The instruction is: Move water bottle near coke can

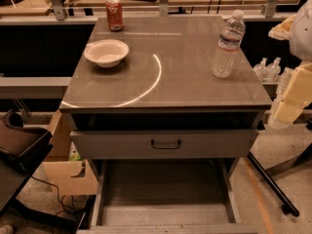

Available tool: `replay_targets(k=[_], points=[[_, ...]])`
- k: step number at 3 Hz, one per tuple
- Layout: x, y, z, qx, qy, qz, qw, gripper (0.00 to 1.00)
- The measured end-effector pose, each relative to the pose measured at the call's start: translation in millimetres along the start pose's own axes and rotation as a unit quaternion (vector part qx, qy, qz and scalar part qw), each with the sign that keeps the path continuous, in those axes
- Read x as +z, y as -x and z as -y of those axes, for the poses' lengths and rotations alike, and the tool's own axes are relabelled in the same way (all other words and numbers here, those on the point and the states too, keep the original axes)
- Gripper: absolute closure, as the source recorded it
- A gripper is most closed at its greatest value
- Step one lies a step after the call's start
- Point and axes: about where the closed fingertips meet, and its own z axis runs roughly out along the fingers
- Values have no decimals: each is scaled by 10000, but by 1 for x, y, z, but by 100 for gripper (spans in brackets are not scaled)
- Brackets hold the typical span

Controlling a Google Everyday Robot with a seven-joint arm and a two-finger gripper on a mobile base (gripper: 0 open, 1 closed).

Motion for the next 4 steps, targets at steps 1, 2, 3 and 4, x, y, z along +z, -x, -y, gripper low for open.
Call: replay_targets(k=[1, 2, 3, 4], points=[[0, 0, 0, 1, -4, 2, 10000, 0], [3, -3, 11, 198, -300, 213, 9991, 0], [8, -9, 34, 599, -873, 632, 9924, 0], [24, -30, 53, 1079, -1245, 1135, 9798, 0]])
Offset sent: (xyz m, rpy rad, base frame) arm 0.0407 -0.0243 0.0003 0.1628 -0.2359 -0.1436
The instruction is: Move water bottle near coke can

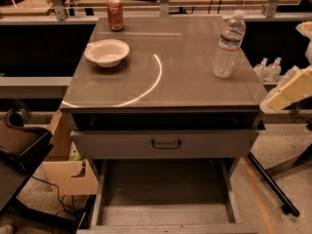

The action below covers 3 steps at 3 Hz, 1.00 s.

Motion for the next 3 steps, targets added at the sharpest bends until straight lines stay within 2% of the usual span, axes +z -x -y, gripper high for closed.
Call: replay_targets(k=[1, 2, 3], points=[[18, -4, 29, 397, -411, 707, 9959, 0], [34, -3, 53, 713, -658, 1348, 9861, 0], [49, 4, 72, 892, -698, 1821, 9767, 0]])
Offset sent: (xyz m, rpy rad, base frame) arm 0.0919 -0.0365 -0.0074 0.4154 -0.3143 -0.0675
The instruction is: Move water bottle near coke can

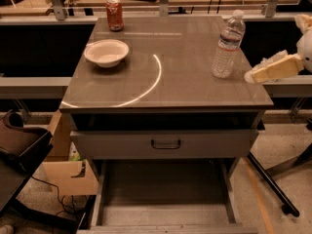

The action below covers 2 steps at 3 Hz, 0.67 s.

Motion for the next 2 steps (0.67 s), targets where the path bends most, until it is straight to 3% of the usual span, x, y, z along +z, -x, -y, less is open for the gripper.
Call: replay_targets(k=[2], points=[[20, -4, -1, 264, -22, 230, 9994, 0]])
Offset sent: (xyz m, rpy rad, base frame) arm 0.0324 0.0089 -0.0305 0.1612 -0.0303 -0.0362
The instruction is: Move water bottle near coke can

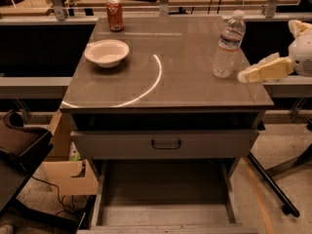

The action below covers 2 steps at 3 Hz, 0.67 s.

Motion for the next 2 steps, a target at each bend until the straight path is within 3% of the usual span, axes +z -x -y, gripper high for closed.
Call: replay_targets(k=[1, 2], points=[[26, -6, 9, 458, -156, 502, 9976, 0], [42, -13, 17, 891, -294, 925, 9913, 0]])
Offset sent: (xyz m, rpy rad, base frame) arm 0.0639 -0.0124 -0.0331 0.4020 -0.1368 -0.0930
